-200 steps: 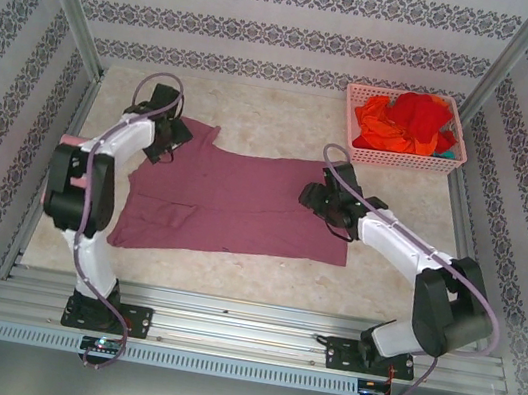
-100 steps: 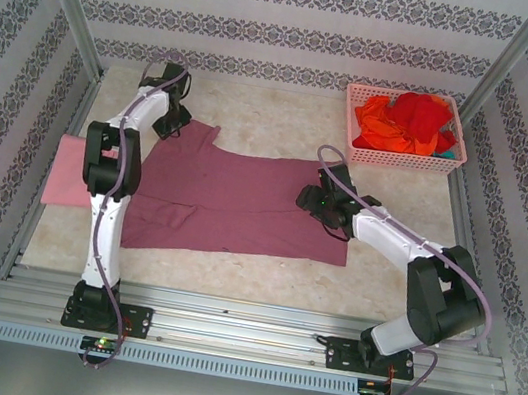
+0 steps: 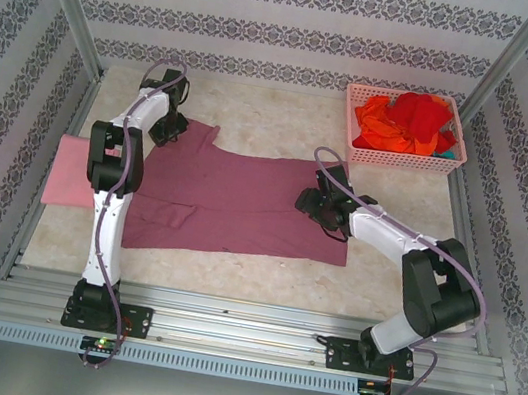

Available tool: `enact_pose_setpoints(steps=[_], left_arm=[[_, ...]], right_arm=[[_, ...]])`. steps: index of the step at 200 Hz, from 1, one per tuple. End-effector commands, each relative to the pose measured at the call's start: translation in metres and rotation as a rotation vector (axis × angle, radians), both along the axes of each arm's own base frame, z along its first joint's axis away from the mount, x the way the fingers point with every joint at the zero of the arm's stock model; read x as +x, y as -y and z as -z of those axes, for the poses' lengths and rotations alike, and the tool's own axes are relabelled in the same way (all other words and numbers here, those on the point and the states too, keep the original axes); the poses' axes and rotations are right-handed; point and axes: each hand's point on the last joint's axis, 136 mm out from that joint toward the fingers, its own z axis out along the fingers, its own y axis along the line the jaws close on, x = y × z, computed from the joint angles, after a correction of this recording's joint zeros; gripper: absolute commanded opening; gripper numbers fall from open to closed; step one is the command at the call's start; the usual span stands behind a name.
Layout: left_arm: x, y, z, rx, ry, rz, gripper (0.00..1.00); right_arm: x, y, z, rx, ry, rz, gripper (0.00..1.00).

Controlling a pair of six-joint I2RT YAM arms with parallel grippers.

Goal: Fold and stack the t-shirts

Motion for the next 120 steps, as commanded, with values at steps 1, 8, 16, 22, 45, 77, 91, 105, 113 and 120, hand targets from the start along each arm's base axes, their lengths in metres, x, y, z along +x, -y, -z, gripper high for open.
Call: enact_pose_setpoints(steps=[1,8,16,22,45,77,91,105,113,120], left_arm=[[-0.014,-0.014,0.004,0.022,-0.047,-0.047,0.48],[-0.014,-0.015,0.005,0.020,-0.048,-0.052,0.48],[-0.013,-0.016,0.008,0.016,-0.048,-0.054,0.48],[-0.013,-0.016,0.009,0.012,-0.049,-0.057,0.48],[-0.012,-0.018,0.016,0.003,-0.059,-0.060,0.46],[-0.014,-0.016,0.026,-0.010,-0.088,-0.054,0.44],[-0.016,-0.014,0.029,-0.020,-0.103,-0.049,0.39],[-0.019,-0.013,0.033,-0.020,-0.125,-0.041,0.31],[-0.020,-0.012,0.033,-0.018,-0.136,-0.033,0.27],[-0.021,-0.012,0.034,-0.016,-0.144,-0.028,0.23]], right_arm=[[0.000,-0.002,0.004,0.000,-0.004,0.000,0.62],[0.000,-0.002,0.004,0.000,-0.004,0.001,0.62],[0.000,-0.002,0.004,0.000,-0.004,0.001,0.62],[0.000,-0.002,0.004,0.000,-0.003,0.001,0.62],[-0.001,0.000,0.003,-0.001,-0.001,0.004,0.62],[-0.003,0.002,0.002,-0.003,0.003,0.010,0.62],[-0.004,0.003,0.002,-0.002,0.002,0.014,0.62],[-0.004,0.003,0.001,0.001,0.005,0.016,0.62],[-0.004,0.002,0.001,0.003,0.007,0.017,0.62],[-0.004,0.002,0.001,0.003,0.008,0.017,0.62]])
